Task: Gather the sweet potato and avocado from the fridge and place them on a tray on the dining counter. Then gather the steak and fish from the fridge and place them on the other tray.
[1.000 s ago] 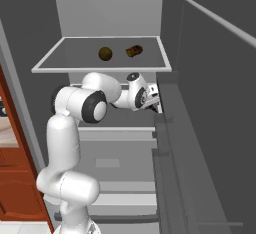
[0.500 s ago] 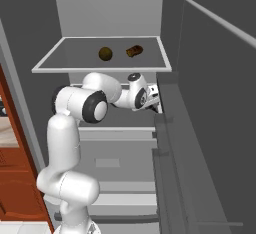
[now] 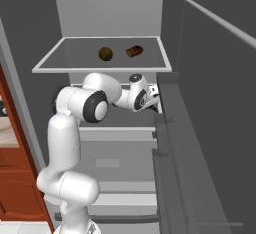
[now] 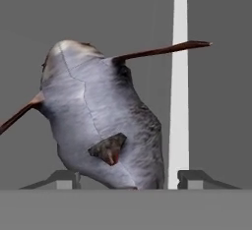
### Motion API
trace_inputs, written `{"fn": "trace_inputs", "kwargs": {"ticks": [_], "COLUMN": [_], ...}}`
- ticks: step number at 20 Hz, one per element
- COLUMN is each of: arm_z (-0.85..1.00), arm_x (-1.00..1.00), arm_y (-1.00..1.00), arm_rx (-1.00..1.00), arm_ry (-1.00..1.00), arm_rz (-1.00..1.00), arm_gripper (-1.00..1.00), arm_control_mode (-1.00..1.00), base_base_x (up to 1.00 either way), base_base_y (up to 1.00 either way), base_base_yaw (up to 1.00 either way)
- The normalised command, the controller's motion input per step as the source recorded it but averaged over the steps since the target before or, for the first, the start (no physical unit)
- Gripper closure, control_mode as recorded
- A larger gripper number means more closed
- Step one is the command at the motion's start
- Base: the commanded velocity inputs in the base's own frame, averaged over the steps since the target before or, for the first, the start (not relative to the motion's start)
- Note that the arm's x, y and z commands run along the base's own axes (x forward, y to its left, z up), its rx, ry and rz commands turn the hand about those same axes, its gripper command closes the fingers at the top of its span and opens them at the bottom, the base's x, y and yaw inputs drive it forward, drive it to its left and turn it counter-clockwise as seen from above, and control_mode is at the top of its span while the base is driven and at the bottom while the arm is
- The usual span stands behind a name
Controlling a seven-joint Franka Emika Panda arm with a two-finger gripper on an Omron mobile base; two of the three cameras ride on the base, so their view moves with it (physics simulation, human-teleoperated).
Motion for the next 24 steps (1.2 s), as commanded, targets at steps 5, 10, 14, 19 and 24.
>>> {"fn": "trace_inputs", "kwargs": {"ticks": [5, 10, 14, 19, 24], "arm_z": [-0.50, -0.44, -0.42, -0.08, 0.39], "arm_x": [-0.05, -0.58, -0.87, -0.92, -0.91], "arm_y": [0.05, 0.20, 0.34, 0.29, 0.12], "arm_rx": [-0.02, 0.00, 0.00, 0.00, 0.00], "arm_ry": [0.06, -0.03, -0.13, -0.10, -0.04], "arm_rz": [0.06, 0.01, 0.00, 0.00, 0.00], "arm_gripper": [1.00, 1.00, 1.00, 1.00, 1.00], "arm_control_mode": [-1.00, -1.00, -1.00, -1.00, -1.00], "base_base_x": [0.00, 0.00, 0.00, 0.00, 0.00], "base_base_y": [0.00, 0.00, 0.00, 0.00, 0.00], "base_base_yaw": [0.00, 0.00, 0.00, 0.00, 0.00]}}
